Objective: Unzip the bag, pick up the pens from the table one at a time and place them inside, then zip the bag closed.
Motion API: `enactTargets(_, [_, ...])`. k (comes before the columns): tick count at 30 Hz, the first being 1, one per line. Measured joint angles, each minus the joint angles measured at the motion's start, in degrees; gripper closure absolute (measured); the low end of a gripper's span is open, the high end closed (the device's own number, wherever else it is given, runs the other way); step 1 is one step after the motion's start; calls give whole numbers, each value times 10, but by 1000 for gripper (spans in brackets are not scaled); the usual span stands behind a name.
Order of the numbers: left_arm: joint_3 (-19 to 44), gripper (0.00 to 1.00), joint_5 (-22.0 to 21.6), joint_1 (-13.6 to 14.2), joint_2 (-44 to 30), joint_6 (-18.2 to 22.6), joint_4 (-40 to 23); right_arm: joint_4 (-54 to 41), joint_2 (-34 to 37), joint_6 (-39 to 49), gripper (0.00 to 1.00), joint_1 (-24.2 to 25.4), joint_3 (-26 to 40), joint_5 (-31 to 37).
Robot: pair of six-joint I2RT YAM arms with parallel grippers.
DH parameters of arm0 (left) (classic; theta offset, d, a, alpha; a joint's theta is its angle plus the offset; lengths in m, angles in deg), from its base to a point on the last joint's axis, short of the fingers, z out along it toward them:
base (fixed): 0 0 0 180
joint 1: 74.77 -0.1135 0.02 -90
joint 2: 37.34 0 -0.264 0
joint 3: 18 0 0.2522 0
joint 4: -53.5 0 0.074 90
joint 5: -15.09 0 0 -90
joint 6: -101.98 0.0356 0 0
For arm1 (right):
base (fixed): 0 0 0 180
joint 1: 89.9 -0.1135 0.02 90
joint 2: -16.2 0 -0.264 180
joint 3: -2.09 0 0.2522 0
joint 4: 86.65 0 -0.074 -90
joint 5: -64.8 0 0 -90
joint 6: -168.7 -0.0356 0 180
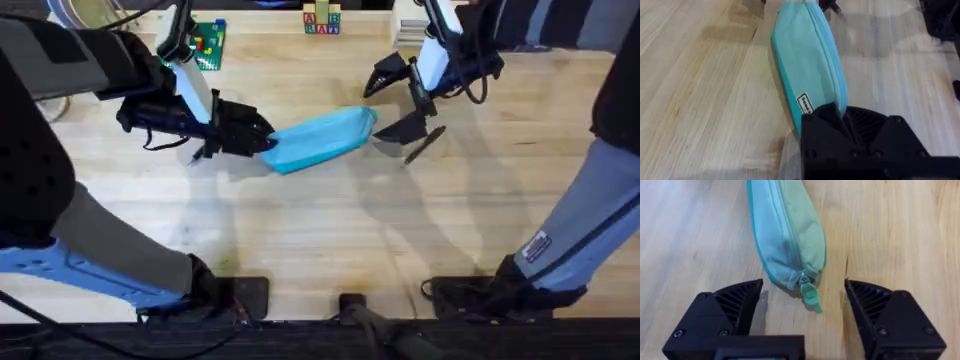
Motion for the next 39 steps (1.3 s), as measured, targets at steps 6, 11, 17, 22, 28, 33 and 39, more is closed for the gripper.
enactTargets(6, [0, 958, 0, 0, 0, 0, 0, -3, 0, 0, 5, 0, 0, 40])
enactTargets(11, [0, 958, 0, 0, 0, 0, 0, -6, 0, 0, 5, 0, 0, 47])
enactTargets(17, [0, 958, 0, 0, 0, 0, 0, -6, 0, 0, 5, 0, 0, 51])
enactTargets(22, [0, 958, 0, 0, 0, 0, 0, -6, 0, 0, 5, 0, 0, 51])
enactTargets(28, [0, 958, 0, 0, 0, 0, 0, -6, 0, 0, 5, 0, 0, 51])
enactTargets(33, [0, 958, 0, 0, 0, 0, 0, -5, 0, 2, 292, 0, 0, 51])
enactTargets(39, [0, 958, 0, 0, 0, 0, 0, -6, 0, 2, 437, 0, 0, 51])
